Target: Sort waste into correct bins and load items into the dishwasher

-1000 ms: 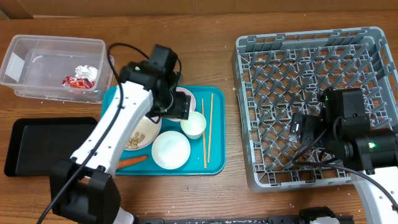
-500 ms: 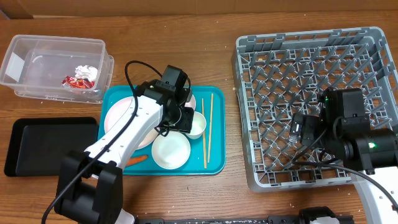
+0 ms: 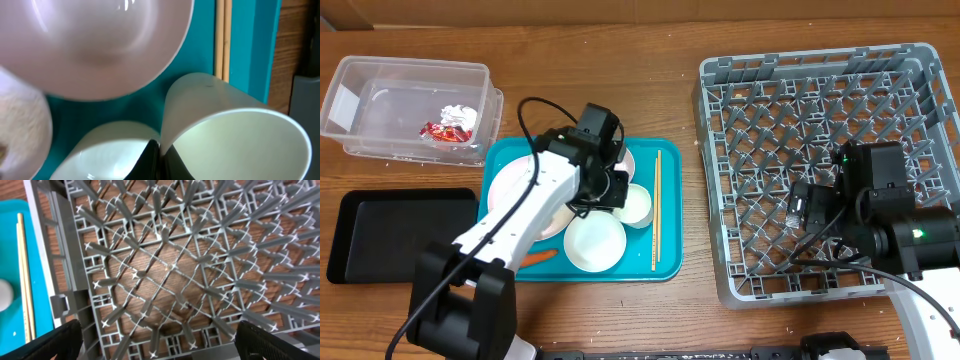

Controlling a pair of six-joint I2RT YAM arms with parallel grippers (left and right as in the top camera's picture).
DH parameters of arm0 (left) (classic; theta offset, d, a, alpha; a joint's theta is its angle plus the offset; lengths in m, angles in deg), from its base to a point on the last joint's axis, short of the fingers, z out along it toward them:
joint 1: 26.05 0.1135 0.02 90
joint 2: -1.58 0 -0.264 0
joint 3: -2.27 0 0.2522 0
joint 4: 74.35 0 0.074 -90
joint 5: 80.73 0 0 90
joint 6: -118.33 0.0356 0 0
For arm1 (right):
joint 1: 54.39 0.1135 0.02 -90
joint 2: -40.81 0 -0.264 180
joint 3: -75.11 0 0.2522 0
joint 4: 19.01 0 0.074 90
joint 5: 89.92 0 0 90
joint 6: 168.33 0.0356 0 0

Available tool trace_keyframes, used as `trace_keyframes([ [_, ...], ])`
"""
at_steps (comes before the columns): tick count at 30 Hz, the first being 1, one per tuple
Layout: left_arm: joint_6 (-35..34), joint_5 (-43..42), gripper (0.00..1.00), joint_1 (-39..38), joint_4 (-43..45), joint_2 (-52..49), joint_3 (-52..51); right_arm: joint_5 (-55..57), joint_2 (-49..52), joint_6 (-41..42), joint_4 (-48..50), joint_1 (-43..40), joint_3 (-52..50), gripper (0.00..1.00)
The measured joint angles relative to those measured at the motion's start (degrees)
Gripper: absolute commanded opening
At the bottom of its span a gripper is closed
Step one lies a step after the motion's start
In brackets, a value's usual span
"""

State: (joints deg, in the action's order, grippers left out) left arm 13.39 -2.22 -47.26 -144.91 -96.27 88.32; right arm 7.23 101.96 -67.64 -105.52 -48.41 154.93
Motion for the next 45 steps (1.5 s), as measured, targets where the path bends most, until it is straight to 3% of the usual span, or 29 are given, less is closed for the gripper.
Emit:
trace_keyframes([
  [4,0.5,-5.9,0.04,3.7,-3.0,0.0,8.1,4.0,0.0,3.6,2.2,-1.0,0.0,1.00],
  [8,1.6,-19.3,0.04,7.4,-0.7,0.0,12.7,1.4,0.0,6.1,8.2,-7.1,0.0,1.00],
  [14,1.9,-42.7,0.04,9.4,3.7,0.0,12.8,-32.5,3.8,-9.1,13.3,-12.4,0.2,1.00],
  [18,1.8,-52.0,0.04,7.2,7.2,0.0,12.8,-54.4,8.0,-18.9,13.0,-11.5,0.2,1.00],
  [21,1.7,-55.0,0.04,5.1,8.9,0.0,12.8,-64.0,10.3,-23.0,13.0,-10.8,0.2,1.00],
  [33,-2.8,-58.4,0.04,-0.8,15.6,0.0,12.8,-77.5,11.8,-26.7,16.2,-10.7,0.2,1.00],
  [36,-4.8,-58.4,0.04,-2.1,17.5,0.0,12.8,-79.9,11.8,-27.0,16.4,-10.7,0.2,0.93],
  [41,-7.3,-58.0,0.04,-3.4,19.1,0.0,12.8,-82.8,11.8,-27.6,16.0,-10.7,0.2,0.69],
  [45,-8.6,-57.4,0.04,-3.2,19.3,0.0,12.8,-83.7,11.8,-27.5,14.8,-10.8,0.2,0.69],
])
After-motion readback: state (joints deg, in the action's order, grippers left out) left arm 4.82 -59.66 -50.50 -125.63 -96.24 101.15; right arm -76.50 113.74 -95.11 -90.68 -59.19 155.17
